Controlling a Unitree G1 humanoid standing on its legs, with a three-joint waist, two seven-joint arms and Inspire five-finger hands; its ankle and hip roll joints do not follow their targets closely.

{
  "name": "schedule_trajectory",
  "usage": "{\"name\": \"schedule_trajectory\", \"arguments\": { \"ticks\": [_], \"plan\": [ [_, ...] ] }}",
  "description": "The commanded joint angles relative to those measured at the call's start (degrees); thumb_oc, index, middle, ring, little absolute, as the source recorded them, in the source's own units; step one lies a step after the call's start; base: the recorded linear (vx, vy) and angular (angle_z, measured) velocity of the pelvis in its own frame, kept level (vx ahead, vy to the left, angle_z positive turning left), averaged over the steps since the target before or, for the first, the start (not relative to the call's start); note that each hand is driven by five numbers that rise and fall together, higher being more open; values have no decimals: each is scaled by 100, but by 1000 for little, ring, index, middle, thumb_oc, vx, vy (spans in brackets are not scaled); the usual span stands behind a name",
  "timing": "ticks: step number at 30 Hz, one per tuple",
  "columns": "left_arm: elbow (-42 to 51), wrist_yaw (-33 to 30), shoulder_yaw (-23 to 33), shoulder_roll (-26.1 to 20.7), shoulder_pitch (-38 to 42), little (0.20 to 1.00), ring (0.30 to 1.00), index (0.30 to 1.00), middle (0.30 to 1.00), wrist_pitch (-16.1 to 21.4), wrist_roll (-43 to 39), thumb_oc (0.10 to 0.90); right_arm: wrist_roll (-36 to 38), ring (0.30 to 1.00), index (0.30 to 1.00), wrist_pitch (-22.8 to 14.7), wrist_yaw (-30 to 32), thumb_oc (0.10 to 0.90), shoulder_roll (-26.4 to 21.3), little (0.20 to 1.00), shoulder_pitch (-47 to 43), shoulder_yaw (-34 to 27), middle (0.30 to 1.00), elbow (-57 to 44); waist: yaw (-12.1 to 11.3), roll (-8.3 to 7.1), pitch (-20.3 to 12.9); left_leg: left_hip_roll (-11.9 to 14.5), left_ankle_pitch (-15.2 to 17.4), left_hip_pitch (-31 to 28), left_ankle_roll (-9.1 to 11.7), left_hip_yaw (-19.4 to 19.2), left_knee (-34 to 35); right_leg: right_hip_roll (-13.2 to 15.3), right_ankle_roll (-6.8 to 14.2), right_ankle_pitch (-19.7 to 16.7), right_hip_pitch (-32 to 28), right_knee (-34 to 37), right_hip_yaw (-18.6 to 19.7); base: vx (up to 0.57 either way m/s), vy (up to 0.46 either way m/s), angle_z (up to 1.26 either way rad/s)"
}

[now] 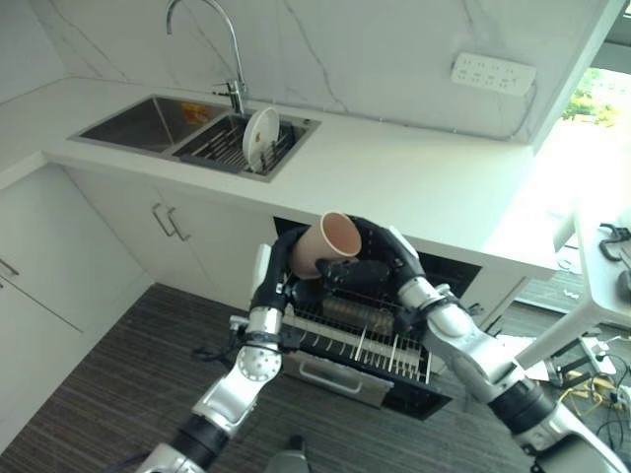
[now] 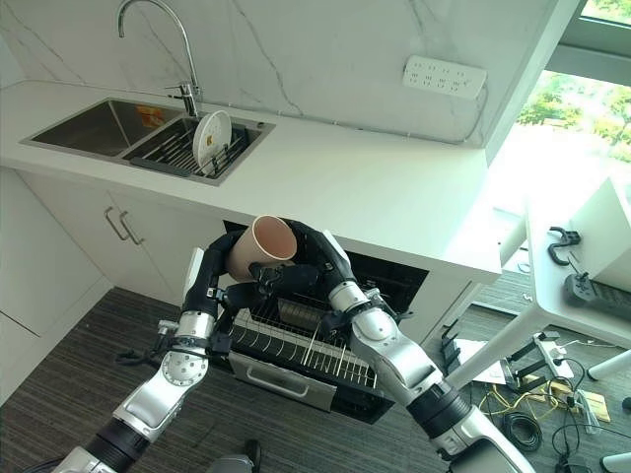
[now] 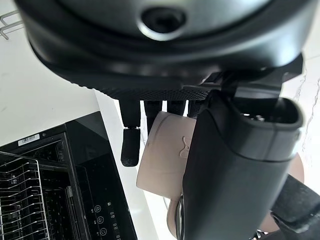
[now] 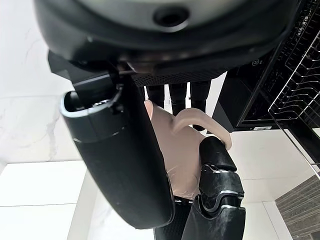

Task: Place the dishes in the dishwasher.

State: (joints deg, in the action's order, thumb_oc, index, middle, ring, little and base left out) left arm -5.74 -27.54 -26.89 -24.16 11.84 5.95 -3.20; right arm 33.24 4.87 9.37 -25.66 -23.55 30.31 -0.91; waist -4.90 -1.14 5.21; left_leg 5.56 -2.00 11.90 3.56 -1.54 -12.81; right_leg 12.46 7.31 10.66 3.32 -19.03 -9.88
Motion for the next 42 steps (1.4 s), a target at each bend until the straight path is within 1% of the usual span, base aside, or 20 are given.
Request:
{"name": "schedule_trajectory", "arguments": {
  "ticks": [1, 4, 5, 6, 8, 10, 13, 16, 20, 23, 27, 29, 31, 33, 35, 37, 38, 39, 40, 42],
  "plan": [
    [120, 361, -757, 263, 966, 300, 300, 300, 300, 205, 362, 400, 144, 300, 300, -868, -225, 400, 754, 300, -1281, 53, 300, -554, -32, -77, -333, 115, 996, -289, -55, 135, -438, 92, 30, -390, 188, 184, 54, 0, 0, 0],
    [63, 355, -805, 266, 992, 300, 300, 300, 300, 198, 387, 400, 135, 300, 300, -937, -184, 400, 765, 300, -1287, 76, 300, -535, -27, -69, -332, 114, 1000, -301, -59, 130, -438, 92, 27, -383, 184, 184, 58, 0, 0, 0],
    [65, 359, -817, 268, 1002, 582, 582, 582, 582, 156, 400, 588, 119, 300, 300, -937, -149, 400, 778, 300, -1287, 69, 300, -546, -23, -65, -333, 112, 1002, -302, -59, 128, -438, 93, 29, -383, 184, 184, 57, 0, 0, 0],
    [54, 358, -821, 274, 1005, 900, 900, 900, 900, 152, 398, 800, 97, 300, 300, -958, -83, 400, 792, 300, -1269, 53, 300, -556, -22, -63, -337, 112, 1004, -304, -62, 125, -438, 91, 28, -381, 183, 184, 60, 0, 0, 0],
    [60, 366, -819, 265, 1005, 900, 900, 900, 900, 128, 404, 800, 124, 300, 300, -992, 63, 400, 780, 300, -1248, 20, 300, -566, -16, -58, -343, 113, 1008, -310, -63, 123, -438, 90, 29, -380, 181, 184, 62, 0, 0, 0],
    [80, 377, -802, 224, 979, 900, 900, 900, 900, 83, 425, 800, 172, 300, 300, -1116, 292, 400, 747, 300, -1146, -135, 300, -571, 9, -41, -341, 121, 1009, -316, -66, 108, -438, 90, 32, -382, 182, 184, 64, 0, 0, 0],
    [86, 368, -782, 207, 942, 900, 900, 900, 900, 77, 497, 800, 192, 300, 300, -1203, 444, 400, 726, 300, -1057, -236, 300, -574, 28, -33, -338, 126, 1010, -321, -69, 98, -438, 88, 28, -383, 184, 184, 71, 0, 0, 0],
    [61, 294, -765, 165, 858, 900, 900, 900, 900, 88, 609, 800, 161, 300, 300, -1352, 714, 400, 687, 300, -801, -488, 300, -583, 83, -15, -334, 142, 1016, -333, -76, 58, -438, 80, 25, -383, 189, 184, 101, 0, 0, 0],
    [42, 278, -666, 102, 748, 900, 900, 900, 900, 118, 701, 800, 149, 300, 300, -1419, 762, 400, 590, 300, -487, -791, 300, -549, 144, -1, -330, 168, 1020, -354, -74, 13, -438, 74, 27, -389, 191, 184, 113, 5, 4, -3],
    [102, 411, -584, -50, 616, 900, 900, 900, 900, 99, 1061, 800, 271, 300, 300, -1482, 752, 400, 437, 300, -31, -1104, 300, -454, 236, 7, -323, 223, 1005, -355, -63, -55, -438, 68, 27, -393, 207, 184, 131, 15, 4, -7],
    [114, 424, -529, -114, 523, 900, 900, 900, 900, 99, 1085, 800, 7, 300, 300, -1371, 606, 400, 331, 300, 210, -1205, 300, -289, 280, 6, -316, 242, 1004, -367, -54, -75, -438, 60, 28, -392, 213, 184, 154, 16, 0, -4],
    [140, 441, -467, -169, 449, 900, 900, 900, 900, 117, 1148, 800, 0, 300, 300, -1294, 610, 400, 259, 300, 354, -1230, 300, -229, 293, 5, -307, 252, 1000, -369, -50, -84, -438, 62, 33, -395, 216, 184, 156, 25, -10, -2],
    [182, 509, -404, -243, 370, 900, 900, 900, 900, 135, 1247, 800, 7, 300, 300, -1295, 629, 400, 232, 300, 527, -1272, 300, -112, 302, 4, -306, 258, 997, -371, -50, -94, -438, 61, 36, -399, 217, 184, 163, 16, -8, 0],
    [170, 664, -365, -325, 305, 900, 900, 900, 900, 243, 1227, 800, -33, 300, 300, -1329, 611, 400, 213, 300, 650, -1313, 300, 16, 315, 5, -304, 259, 995, -371, -50, -101, -438, 60, 42, -405, 225, 184, 172, 0, 0, 0],
    [201, 955, -338, -378, 254, 900, 900, 900, 900, 376, 1178, 800, -116, 300, 300, -1325, 617, 400, 194, 300, 709, -1345, 300, 72, 321, 12, -303, 265, 993, -372, -48, -113, -438, 63, 41, -406, 229, 184, 174, 0, 0, 0],
    [285, 1494, -342, -456, 168, 900, 900, 900, 900, 551, 910, 800, -129, 300, 300, -1275, 531, 400, 138, 300, 780, -1422, 300, 98, 338, 25, -299, 275, 991, -374, -45, -133, -438, 70, 46, -405, 230, 184, 177, 21, 7, 0],
    [360, 2002, -369, -554, 96, 900, 900, 900, 900, 698, 537, 800, -235, 300, 300, -1209, 439, 400, 91, 300, 819, -1422, 300, 149, 354, 52, -297, 283, 987, -377, -40, -148, -438, 80, 54, -404, 234, 184, 180, 0, 0, 0],
    [360, 2002, -369, -554, 96, 900, 900, 900, 900, 698, 537, 800, -235, 300, 300, -1209, 439, 400, 91, 300, 819, -1422, 300, 149, 354, 52, -297, 283, 987, -377, -40, -148, -438, 80, 54, -404, 234, 184, 180, 38, 35, 0],
    [435, 2262, -355, -650, 50, 900, 900, 900, 900, 766, 269, 800, -356, 300, 300, -1182, 401, 400, 46, 300, 866, -1375, 300, 189, 357, 78, -298, 281, 986, -384, -39, -156, -438, 89, 62, -400, 231, 184, 181, 32, 32, 0],
    [553, 2567, -279, -745, -36, 900, 900, 900, 900, 780, -51, 800, -508, 300, 300, -1145, 395, 400, 8, 300, 945, -1320, 300, 238, 349, 105, -302, 279, 980, -388, -42, -162, -438, 106, 71, -399, 227, 184, 171, 43, 36, 0]
  ]
}}
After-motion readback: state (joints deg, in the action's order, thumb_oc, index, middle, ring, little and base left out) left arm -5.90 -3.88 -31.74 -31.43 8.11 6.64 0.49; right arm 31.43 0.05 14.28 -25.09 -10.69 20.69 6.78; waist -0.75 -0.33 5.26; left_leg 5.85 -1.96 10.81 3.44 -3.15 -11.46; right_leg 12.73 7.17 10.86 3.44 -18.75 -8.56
